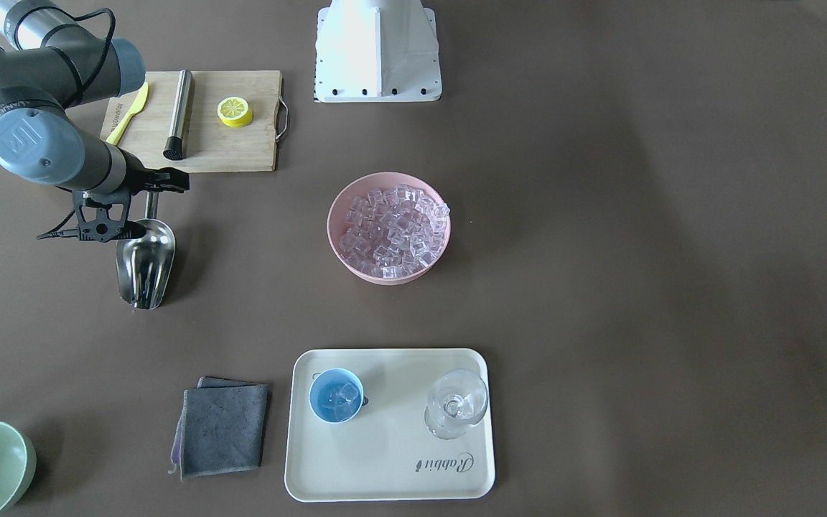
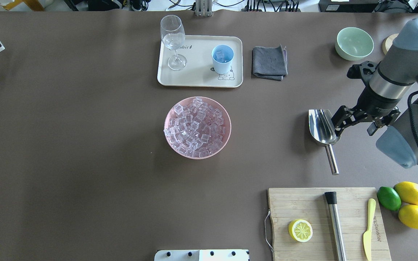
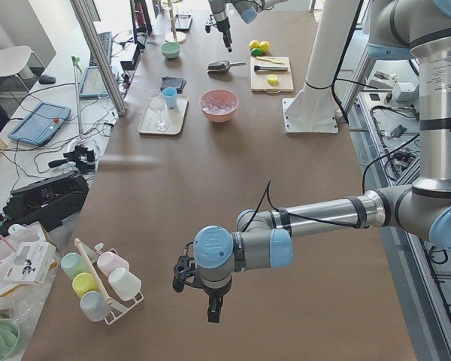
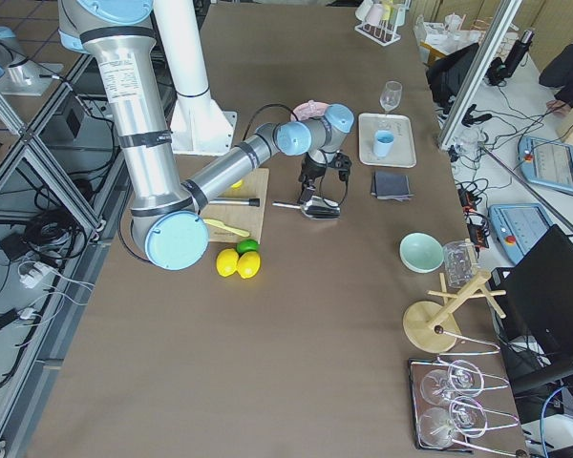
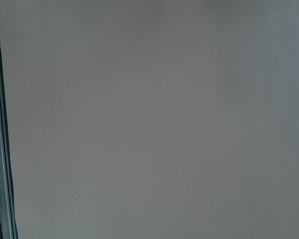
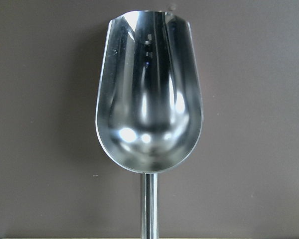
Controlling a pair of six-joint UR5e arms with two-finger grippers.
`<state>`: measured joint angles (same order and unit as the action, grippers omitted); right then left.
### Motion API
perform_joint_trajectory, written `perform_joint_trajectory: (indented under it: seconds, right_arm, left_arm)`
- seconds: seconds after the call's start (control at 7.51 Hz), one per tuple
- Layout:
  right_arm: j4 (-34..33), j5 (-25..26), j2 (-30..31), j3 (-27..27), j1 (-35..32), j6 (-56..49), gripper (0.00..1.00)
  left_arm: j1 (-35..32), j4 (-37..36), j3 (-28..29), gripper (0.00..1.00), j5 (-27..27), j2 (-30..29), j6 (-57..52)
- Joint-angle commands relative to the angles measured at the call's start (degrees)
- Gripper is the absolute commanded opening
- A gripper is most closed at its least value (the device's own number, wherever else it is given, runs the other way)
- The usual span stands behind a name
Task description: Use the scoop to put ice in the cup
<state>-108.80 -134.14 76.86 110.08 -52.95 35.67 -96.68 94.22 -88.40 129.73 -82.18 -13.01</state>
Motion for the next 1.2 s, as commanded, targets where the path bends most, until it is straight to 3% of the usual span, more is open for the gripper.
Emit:
perform_joint_trajectory:
  seconds: [0.0, 0.53, 0.8, 1.06]
  right_arm:
    - [-0.8, 0.2, 3.6, 0.6, -9.6, -11.9, 0.99]
    - [0.0, 2.7, 14.1, 0.2, -24.7, -35.2, 0.99]
    - [0.0, 7.0, 17.4, 0.1, -33.4, -44.8, 0.99]
    - [0.0, 6.5, 18.9, -1.8, -36.4, -47.9, 0.99]
  left_arm:
    - [0.0, 0.0, -0.2, 0.98, 0.1, 0.1, 0.0]
    - [0.0, 0.0, -0.1, 0.98, 0.1, 0.1, 0.0]
    - [0.0, 0.0, -0.1, 0.98, 0.1, 0.1, 0.0]
    - [0.0, 0.0, -0.1, 0.98, 0.1, 0.1, 0.0]
